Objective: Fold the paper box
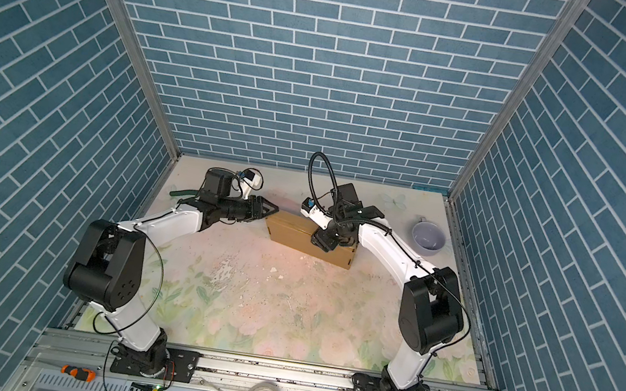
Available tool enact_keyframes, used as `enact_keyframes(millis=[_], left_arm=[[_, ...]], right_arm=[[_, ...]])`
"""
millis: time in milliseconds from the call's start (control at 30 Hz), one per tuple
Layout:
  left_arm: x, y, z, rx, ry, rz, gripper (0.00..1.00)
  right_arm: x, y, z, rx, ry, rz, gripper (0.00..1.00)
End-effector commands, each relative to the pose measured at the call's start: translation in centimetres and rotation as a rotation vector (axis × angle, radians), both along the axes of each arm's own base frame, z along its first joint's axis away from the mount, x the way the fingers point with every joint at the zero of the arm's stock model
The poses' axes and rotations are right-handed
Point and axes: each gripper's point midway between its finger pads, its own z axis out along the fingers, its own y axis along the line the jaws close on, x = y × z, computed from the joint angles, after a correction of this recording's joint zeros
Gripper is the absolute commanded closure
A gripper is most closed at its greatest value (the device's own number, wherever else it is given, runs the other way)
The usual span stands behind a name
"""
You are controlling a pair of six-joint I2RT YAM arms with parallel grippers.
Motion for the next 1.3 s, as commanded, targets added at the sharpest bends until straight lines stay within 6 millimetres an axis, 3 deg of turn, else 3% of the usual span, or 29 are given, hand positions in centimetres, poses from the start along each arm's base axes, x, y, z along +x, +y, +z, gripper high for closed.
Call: enact_keyframes(millis=[0,67,133,233,333,667,867,1267], left_arm=[[-1.2,1.3,-0.7,0.121,0.093,0.030,0.49],[-1.1,1.4,1.6,0.153,0.063,0.022,0.48],[-1.7,1.4,2.3,0.232,0.051,0.007,0.49],[-3.2,1.9,1.2,0.384,0.074,-0.017,0.49],[-3.6,2.4,0.8,0.412,0.086,-0.015,0.51],[-2.3,0.7,2.4,0.396,0.025,-0.054,0.62],[-1.1,0.2,5.4,0.385,-0.051,-0.064,0.61],[0.2,-0.6,1.6,0.400,0.014,-0.108,0.65]], right_arm=[[-0.5,-0.6,-2.0,-0.038,0.044,0.002,0.37],[-0.4,-0.6,-2.2,-0.039,0.046,0.004,0.37],[-0.3,-0.5,-2.3,-0.036,0.047,0.003,0.37],[-0.3,-0.5,-2.5,-0.039,0.051,0.002,0.38],[-0.3,-0.5,-2.6,-0.039,0.052,0.006,0.38],[-0.3,-0.4,-2.8,-0.040,0.060,0.004,0.40],[-0.3,-0.5,-2.9,-0.045,0.062,0.000,0.40],[-0.2,-0.5,-3.0,-0.047,0.069,-0.002,0.41]])
